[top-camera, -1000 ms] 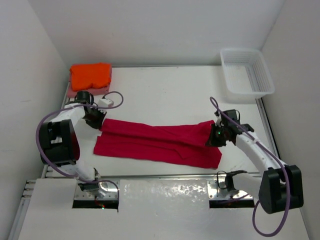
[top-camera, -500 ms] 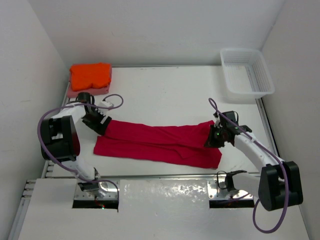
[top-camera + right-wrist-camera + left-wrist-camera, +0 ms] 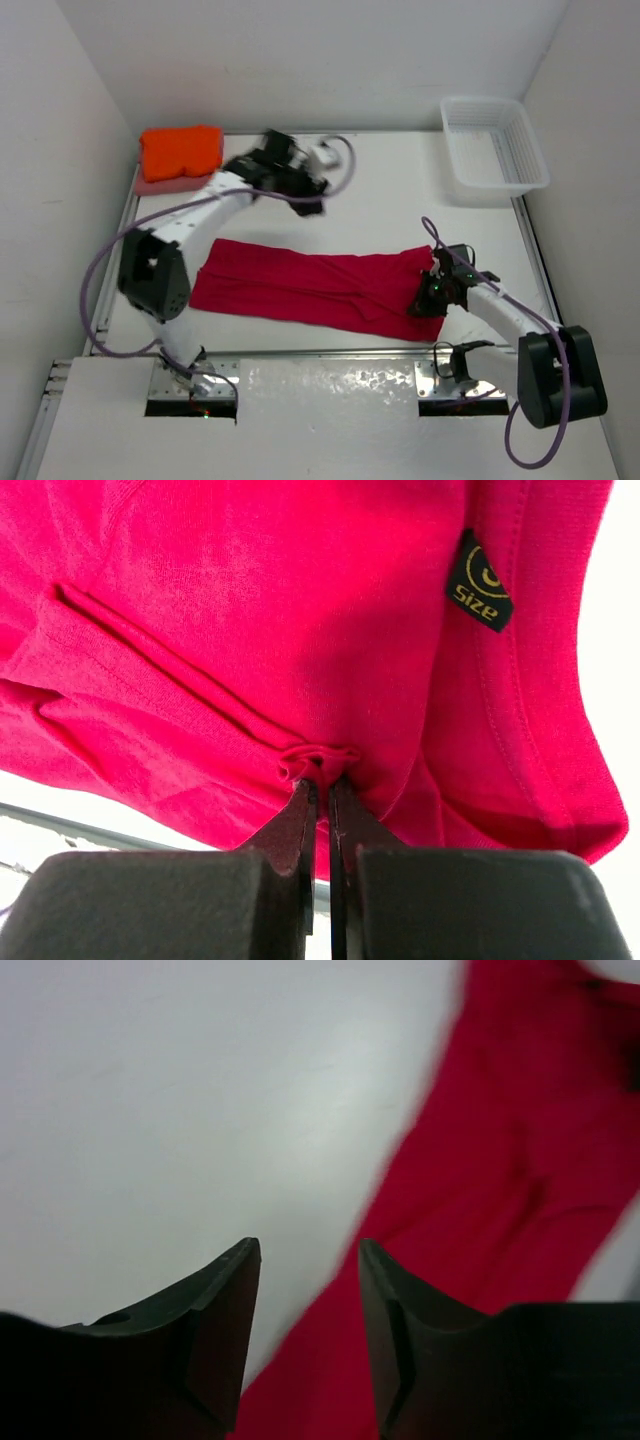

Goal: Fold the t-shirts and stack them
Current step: Fold the other side of the tshirt into a rectangle

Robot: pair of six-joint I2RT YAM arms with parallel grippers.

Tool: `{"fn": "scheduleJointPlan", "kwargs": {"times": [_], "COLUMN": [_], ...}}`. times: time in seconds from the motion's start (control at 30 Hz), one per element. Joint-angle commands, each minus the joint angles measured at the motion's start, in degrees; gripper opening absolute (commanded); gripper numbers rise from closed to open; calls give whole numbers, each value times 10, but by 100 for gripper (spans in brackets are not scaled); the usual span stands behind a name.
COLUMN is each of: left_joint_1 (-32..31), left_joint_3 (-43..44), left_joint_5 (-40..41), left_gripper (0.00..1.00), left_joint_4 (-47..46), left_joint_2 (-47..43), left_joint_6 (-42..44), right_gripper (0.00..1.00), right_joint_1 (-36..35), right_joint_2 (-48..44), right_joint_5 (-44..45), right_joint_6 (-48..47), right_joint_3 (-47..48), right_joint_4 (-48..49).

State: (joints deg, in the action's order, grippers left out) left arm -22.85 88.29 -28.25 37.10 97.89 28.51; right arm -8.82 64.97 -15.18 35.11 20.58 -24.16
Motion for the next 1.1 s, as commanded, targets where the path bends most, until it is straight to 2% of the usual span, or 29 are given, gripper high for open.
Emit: {"fn": "scheduleJointPlan", "kwargs": {"times": [0.0, 0.03, 0.13, 0.17, 0.27, 0.4, 0.53, 0.7, 0.9, 0.93, 1.0, 1.07], "left_joint_1": [-102, -137, -184, -191, -209, -249, -257, -281, -283, -283, -285, -288], "left_joint_3": [-24, -22, -17, -24, -39, -29, -31, -22, -25, -25, -18, -8], "left_joint_5": [-96, -108, -104, -100, -86, -23, -15, -23, -5, -11, -23, -29], "left_gripper": [46, 47, 46, 46, 46, 46, 45, 36, 33, 29, 29, 12], "left_joint_4": [-21, -38, -94, -140, -199, -192, -186, -175, -175, -182, -188, -182], "left_joint_2": [66, 78, 123, 136, 157, 198, 216, 230, 238, 238, 245, 258], "left_joint_6": [-123, -142, -200, -239, -278, -268, -269, -265, -261, -267, -273, -275], "right_gripper": [0, 0, 0, 0, 0, 0, 0, 0, 0, 0, 0, 0], "right_joint_1": [-2, -2, -2, -2, -2, -2, -1, -1, -1, -1, -1, -1], "right_joint_2": [-18, -19, -16, -15, -20, -34, -46, -60, -66, -66, -65, -65], "right_joint_5": [18, 19, 17, 17, 24, 33, 34, 39, 42, 43, 43, 43], "right_joint_6": [38, 42, 56, 58, 61, 60, 54, 49, 45, 45, 46, 47], "right_joint_3": [-18, -25, -37, -40, -44, -49, -51, -55, -56, -56, -58, -57], "right_joint_4": [34, 47, 66, 75, 81, 82, 75, 61, 56, 57, 59, 59]}}
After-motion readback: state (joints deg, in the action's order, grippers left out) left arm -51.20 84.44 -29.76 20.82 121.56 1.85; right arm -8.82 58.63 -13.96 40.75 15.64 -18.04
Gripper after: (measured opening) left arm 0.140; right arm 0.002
